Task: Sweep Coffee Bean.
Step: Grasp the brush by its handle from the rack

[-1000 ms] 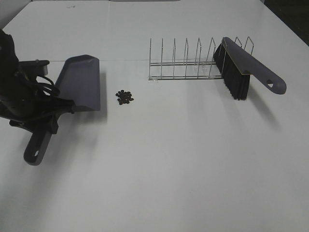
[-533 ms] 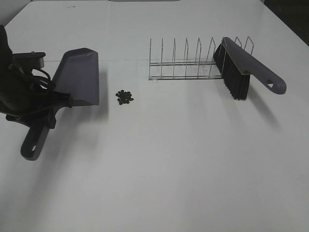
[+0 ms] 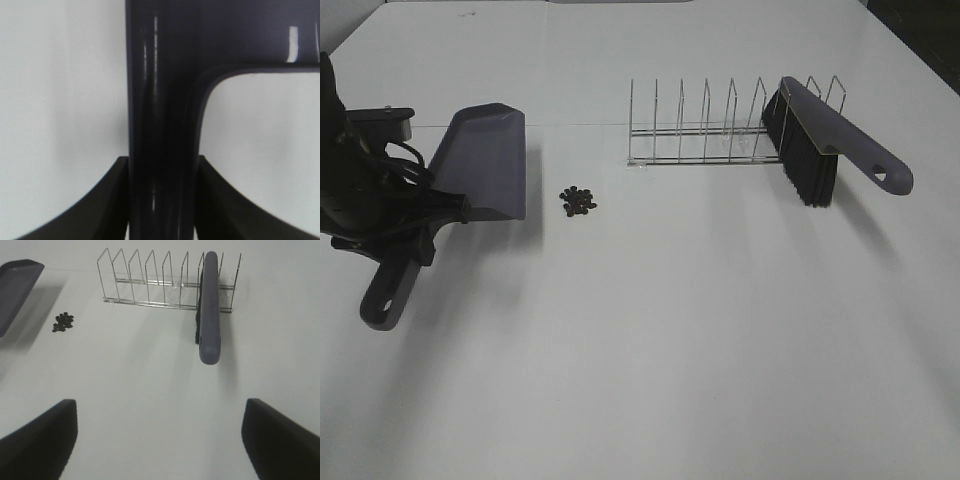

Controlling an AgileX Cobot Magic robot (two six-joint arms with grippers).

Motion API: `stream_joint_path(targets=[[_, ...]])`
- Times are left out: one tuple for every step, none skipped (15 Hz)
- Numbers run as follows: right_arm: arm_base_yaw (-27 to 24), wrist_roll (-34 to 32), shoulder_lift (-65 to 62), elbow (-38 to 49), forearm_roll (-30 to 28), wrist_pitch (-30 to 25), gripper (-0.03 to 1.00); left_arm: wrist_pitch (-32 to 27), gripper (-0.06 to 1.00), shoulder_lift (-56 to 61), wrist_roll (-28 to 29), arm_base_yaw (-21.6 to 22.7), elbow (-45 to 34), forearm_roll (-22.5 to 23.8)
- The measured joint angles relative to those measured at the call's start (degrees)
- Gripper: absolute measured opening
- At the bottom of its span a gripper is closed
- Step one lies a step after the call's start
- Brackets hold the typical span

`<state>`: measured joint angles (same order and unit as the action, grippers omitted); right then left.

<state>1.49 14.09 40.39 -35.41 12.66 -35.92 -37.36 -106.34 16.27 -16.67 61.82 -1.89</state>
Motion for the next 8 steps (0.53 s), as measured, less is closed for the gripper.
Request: stream_joint_path(targets=[[0.00,0.57,5.50,-3.44,0.00,0.11,0.76,0.00,0.32,0.00,-0.06,0.00,0.00,0.11],[0.00,0.69,11.46,-7.22,0.00,0.57,0.76,0.00,0.32,0.00,-0.17,0.00,0.00,0.46],[0.00,0.97,17.25,-10.89,0.00,0.80,0.76,0.00,0.32,0.00,-0.17,0.00,0.00,0.63],[0.00,0.97,19.60,-12.49,0.00,0.86,0.76,0.00,0.32,0.00,-0.17,0.00,0.00,0.69],[0.00,1.72,29.74,-21.08,0.00,0.86,0.76,0.00,0.32,0.00,-0.17,0.00,0.00,0.92],[0.00,1.89,33.98,-25.15,0.00,0.86,0.76,0.00,0.32,0.00,-0.17,0.00,0.00,0.97],[0.00,1.89,38.39,-29.22,0.00,0.74,0.76,0.00,0.32,0.00,-0.17,0.00,0.00,0.97],[0.00,1.95,40.57,-31.57,0.00,0.57,0.76,0.00,0.32,0.00,-0.17,0.00,0.00,0.97]])
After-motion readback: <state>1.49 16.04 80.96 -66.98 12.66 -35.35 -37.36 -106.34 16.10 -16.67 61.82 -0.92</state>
